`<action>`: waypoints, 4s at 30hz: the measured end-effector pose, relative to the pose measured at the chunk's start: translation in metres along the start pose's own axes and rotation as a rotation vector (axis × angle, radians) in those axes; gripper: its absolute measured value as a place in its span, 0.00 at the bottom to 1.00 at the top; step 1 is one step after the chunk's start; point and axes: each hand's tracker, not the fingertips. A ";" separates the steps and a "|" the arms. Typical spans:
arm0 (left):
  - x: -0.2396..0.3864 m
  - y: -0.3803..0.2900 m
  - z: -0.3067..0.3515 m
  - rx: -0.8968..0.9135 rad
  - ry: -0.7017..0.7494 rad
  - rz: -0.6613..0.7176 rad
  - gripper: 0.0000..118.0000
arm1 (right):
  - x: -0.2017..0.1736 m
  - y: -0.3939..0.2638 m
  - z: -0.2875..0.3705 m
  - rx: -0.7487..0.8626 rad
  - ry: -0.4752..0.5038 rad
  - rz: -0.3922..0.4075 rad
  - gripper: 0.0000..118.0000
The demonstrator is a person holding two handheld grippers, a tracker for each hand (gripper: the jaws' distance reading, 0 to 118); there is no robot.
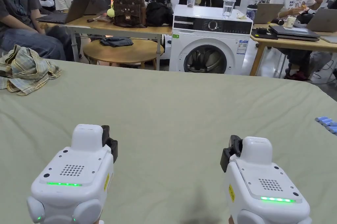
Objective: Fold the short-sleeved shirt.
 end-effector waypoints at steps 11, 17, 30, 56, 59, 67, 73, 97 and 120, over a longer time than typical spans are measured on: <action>-0.006 0.005 -0.005 -0.017 0.038 0.028 0.11 | -0.006 0.003 -0.004 0.004 -0.005 0.025 0.14; -0.013 0.007 -0.003 -0.015 0.035 0.056 0.53 | -0.007 0.005 -0.005 0.021 -0.026 0.038 0.54; -0.023 0.004 0.000 0.026 -0.054 0.128 0.63 | -0.004 0.005 -0.006 0.037 -0.043 0.021 0.71; -0.020 0.000 -0.008 0.054 0.005 -0.004 0.64 | -0.012 0.015 -0.015 -0.025 -0.120 -0.093 0.71; -0.017 -0.001 -0.008 0.053 0.005 -0.019 0.64 | -0.013 0.015 -0.014 -0.021 -0.142 -0.093 0.71; -0.012 -0.001 -0.006 0.063 0.014 -0.009 0.63 | -0.013 0.018 -0.015 -0.043 -0.120 -0.090 0.72; -0.010 -0.004 -0.004 0.066 0.025 -0.023 0.63 | -0.011 0.017 -0.018 -0.052 -0.117 -0.076 0.72; -0.017 -0.003 -0.006 0.022 0.026 0.019 0.63 | -0.014 0.012 -0.027 -0.094 -0.107 -0.045 0.72; -0.016 0.003 -0.009 0.021 0.019 -0.029 0.63 | -0.007 0.014 -0.040 -0.136 -0.056 -0.003 0.72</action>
